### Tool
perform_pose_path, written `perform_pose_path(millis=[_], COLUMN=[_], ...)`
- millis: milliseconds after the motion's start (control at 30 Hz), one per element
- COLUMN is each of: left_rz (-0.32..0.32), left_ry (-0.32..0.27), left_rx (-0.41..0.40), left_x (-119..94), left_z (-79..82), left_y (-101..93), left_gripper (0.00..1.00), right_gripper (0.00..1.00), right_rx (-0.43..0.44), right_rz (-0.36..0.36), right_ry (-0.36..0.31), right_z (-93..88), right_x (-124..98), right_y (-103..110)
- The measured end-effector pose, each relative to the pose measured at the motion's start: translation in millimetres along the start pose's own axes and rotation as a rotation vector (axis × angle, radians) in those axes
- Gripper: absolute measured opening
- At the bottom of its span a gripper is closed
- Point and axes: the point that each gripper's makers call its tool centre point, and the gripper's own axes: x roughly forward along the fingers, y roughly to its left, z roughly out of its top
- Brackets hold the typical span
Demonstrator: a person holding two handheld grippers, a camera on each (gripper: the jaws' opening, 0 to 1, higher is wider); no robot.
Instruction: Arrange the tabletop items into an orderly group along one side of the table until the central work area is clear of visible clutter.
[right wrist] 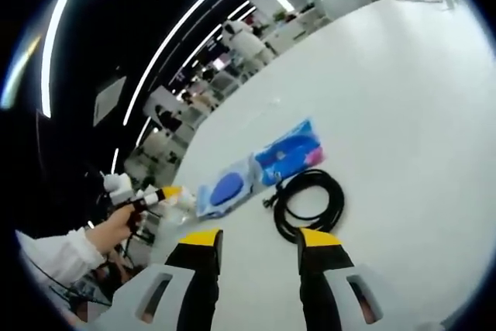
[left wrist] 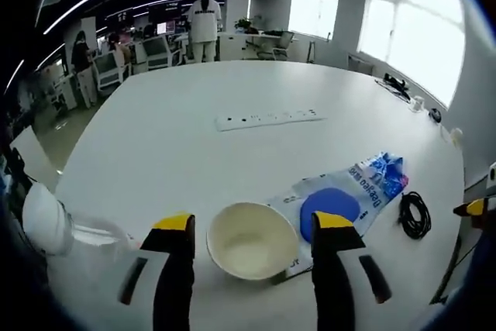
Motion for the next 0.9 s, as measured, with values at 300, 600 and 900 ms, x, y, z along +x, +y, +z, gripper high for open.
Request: perform_pose_path(millis=[300,600,900], left_rz=[0.008,0.049,0.088], left_ry=[-0.084,-0.174,-0.251], left_rx=[0.016,0.019,0.035], left_x=[-30,-65,-95], left_z=[21.3,50.2,69.9], left_y=[2.5,26.3,46.0], left_gripper=[0.63,0.65,0.65], right_gripper=[0.38,0.38,0.37], right_rx=[-0.011,-0.015,-0.037], right_rz=[0.017,0.029,0.044], right_ry=[0.001,0.008,0.026], right_z=[-2.9,-9.7,-15.1], right_x=[-3,-5,-5], right_y=[7,14,22])
